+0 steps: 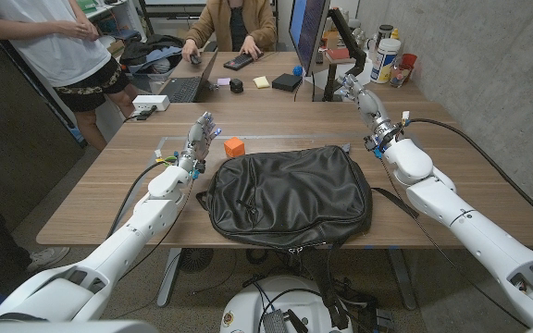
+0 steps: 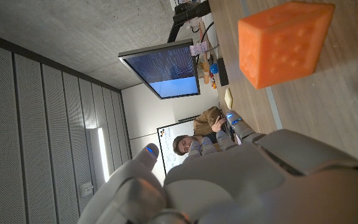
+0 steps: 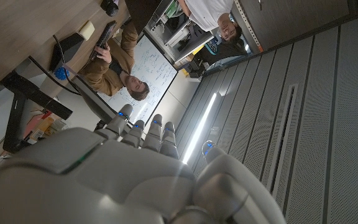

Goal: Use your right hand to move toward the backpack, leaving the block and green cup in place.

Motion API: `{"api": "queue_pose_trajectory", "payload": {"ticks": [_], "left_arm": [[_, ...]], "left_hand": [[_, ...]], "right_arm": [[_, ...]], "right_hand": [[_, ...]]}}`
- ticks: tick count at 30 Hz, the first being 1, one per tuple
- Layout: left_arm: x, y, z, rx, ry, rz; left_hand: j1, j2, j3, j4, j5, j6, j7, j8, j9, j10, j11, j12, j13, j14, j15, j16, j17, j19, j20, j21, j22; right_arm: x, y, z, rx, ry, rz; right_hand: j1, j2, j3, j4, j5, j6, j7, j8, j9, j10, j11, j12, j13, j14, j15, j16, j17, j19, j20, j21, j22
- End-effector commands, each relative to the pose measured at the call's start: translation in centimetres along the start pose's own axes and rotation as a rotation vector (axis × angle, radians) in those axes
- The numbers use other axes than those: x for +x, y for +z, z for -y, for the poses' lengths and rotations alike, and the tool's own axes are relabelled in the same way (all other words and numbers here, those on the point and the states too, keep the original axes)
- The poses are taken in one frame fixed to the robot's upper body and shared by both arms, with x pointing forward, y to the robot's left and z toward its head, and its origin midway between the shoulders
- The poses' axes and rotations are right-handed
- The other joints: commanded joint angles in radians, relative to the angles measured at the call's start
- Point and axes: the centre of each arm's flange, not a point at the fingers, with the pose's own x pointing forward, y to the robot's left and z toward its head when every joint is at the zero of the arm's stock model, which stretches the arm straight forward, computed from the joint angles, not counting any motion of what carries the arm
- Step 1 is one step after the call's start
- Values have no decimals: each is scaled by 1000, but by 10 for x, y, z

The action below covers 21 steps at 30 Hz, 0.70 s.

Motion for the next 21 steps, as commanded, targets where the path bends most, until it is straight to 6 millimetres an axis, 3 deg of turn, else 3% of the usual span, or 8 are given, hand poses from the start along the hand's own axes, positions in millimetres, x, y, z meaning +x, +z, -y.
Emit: {"api": "queue_pose_trajectory", "payload": {"ticks": [1,21], "left_arm": [[3,-2,-1,-4,0,-2],[3,-2,-4,-6,1,-2]], "left_hand": [[-10,90,7,-3,3,-71,-3,4,5,-24,2,4,4,-45,-46,4,3,2,-50,-2,3],[-10,90,8,-3,3,-71,-2,4,5,-23,3,4,4,-45,-46,3,3,5,-50,-5,3]], "right_arm": [[1,8,-5,-35,15,25],[3,23,-12,-100,37,86]], "right_hand": [[6,79,9,-1,6,12,1,6,4,10,4,3,5,5,-67,-3,-1,5,-120,-2,3],[7,78,10,-1,6,22,2,7,4,15,1,3,5,10,-69,-3,-1,7,-119,-8,3]]}}
